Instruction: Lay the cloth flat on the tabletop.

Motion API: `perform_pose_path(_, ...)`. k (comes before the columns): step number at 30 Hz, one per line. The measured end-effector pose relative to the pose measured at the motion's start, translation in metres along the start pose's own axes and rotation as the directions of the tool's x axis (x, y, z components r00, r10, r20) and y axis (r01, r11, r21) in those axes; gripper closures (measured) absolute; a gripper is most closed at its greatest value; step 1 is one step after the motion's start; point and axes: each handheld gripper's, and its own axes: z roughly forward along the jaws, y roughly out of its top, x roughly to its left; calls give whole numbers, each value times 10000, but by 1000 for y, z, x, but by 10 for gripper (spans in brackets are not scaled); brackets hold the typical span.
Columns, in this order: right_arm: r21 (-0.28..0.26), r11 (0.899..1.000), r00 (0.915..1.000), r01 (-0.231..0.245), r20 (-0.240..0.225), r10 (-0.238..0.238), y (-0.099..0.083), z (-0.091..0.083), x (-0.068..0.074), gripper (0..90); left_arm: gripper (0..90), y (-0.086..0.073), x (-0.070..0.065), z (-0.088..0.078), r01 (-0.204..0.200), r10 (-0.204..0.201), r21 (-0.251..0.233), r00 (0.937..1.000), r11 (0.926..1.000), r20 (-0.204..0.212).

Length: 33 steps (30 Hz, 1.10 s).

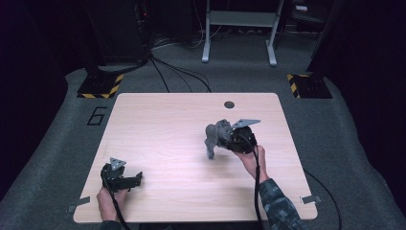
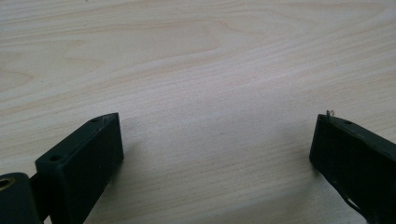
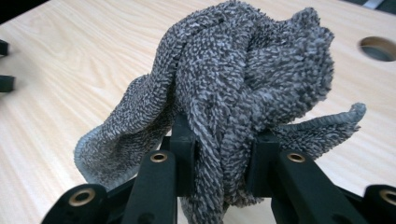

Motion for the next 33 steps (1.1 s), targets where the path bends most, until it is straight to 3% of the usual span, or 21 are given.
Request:
perform_pose_path(6, 182, 9998, 9988, -69, -475, 78, -8, 17, 24, 689, 25, 0, 0, 0, 14, -14, 14, 10000, 10000, -1)
perform_pose_path(12, 183, 9998, 9971, -30, -754, 43, -16, 22, 40, 686, 25, 0, 0, 0, 13, -13, 0, 10000, 10000, -5)
perform_pose_path(15, 266, 9995, 9964, 160, -835, -137, -23, 24, 50, 682, 25, 0, 0, 0, -1, 1, 19, 10000, 10000, -8)
perform_pose_path(19, 586, 9970, 9971, 504, -606, -468, -36, 32, 62, 661, 25, 0, 0, 0, 13, -13, 9, 10000, 10000, -4)
perform_pose_path(21, 1036, 9929, 9968, 593, -592, -534, -45, 41, 65, 585, 24, 0, 0, 0, 2, -2, 3, 10000, 10000, -2)
perform_pose_path(24, 1170, 9907, 9967, 692, -510, -636, -51, 44, 65, 392, 23, 0, 0, 0, 2, -2, 12, 10000, 10000, 5)
perform_pose_path(25, 983, 9921, 9960, 780, -502, -734, -52, 38, 62, 290, 23, 0, 0, 0, 68, -67, 75, 10000, 9999, -37)
perform_pose_path(29, 656, 9967, 9971, 474, -627, -433, -54, 22, 54, 222, 23, 0, -1, -1, 165, -163, 154, 9998, 9997, -134)
perform_pose_path(31, 382, 9990, 9982, 233, -560, -211, -55, 6, 43, 210, 23, 0, -1, -1, 174, -171, 175, 9997, 9997, -168)
perform_pose_path(33, 321, 9994, 9984, 148, -552, -130, -55, 4, 41, 209, 22, 0, -1, 0, 212, -210, 61, 9993, 9998, -304)
